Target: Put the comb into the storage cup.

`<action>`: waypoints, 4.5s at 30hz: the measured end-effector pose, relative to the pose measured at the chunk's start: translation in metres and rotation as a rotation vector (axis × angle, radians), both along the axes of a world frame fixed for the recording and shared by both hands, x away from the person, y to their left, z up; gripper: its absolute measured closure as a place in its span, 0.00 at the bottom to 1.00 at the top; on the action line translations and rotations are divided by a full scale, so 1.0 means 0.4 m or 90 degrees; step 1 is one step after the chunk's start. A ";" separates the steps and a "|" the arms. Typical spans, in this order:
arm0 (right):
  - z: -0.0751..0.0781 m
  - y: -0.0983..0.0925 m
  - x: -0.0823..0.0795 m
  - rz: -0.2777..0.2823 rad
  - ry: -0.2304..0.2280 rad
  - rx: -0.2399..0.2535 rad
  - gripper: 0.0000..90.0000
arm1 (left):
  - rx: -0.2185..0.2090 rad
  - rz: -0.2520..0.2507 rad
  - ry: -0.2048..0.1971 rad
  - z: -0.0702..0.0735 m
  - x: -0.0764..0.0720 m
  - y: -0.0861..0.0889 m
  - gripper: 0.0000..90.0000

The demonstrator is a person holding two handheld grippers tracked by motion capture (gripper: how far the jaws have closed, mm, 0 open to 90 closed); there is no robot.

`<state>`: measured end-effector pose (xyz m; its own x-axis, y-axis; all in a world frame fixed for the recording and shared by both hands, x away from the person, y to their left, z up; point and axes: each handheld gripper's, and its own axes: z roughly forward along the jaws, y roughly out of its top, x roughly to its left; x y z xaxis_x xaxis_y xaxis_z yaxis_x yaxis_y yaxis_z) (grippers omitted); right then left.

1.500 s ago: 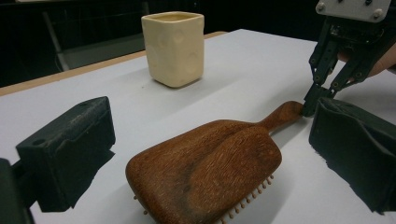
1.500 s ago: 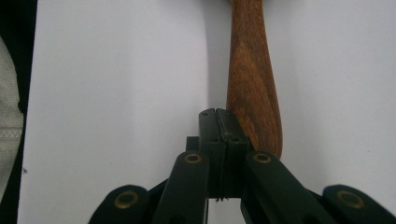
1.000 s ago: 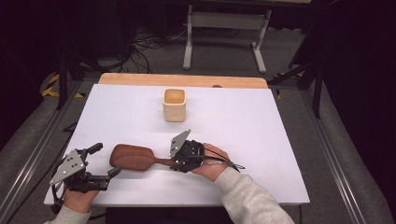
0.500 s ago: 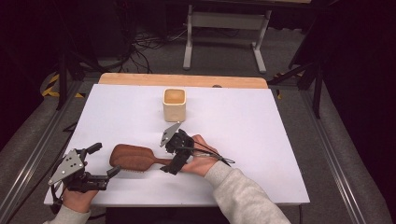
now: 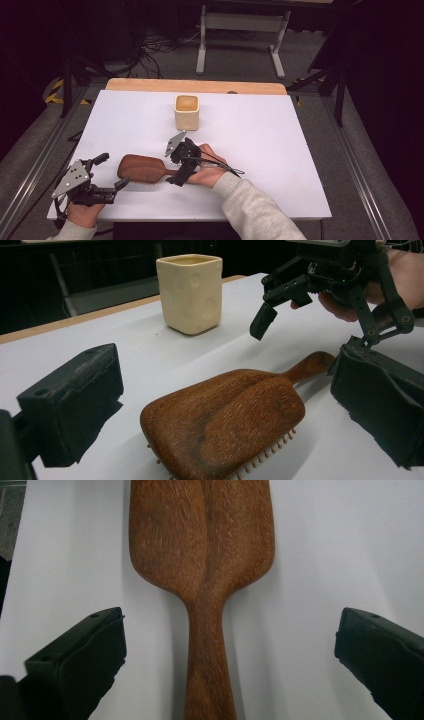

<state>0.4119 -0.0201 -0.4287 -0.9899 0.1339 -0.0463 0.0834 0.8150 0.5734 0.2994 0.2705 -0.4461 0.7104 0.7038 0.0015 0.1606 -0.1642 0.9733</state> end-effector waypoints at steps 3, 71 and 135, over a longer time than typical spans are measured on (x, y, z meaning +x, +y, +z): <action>-0.006 0.014 -0.001 0.007 0.000 -0.005 0.04 | -0.002 0.001 -0.001 0.000 0.000 0.000 0.01; 0.059 -0.054 -0.059 -0.036 -0.062 0.033 0.80 | -0.001 0.003 -0.008 0.002 -0.001 0.004 0.01; 0.021 -0.269 -0.152 -0.195 -0.193 0.295 0.80 | -0.025 -0.137 0.086 0.117 0.106 -0.225 0.03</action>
<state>0.3512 -0.1279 -0.4203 -0.8552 0.4830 -0.1880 0.0519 0.4407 0.8962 0.3419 0.1806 -0.3992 0.8358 0.5342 -0.1270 0.2543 -0.1716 0.9518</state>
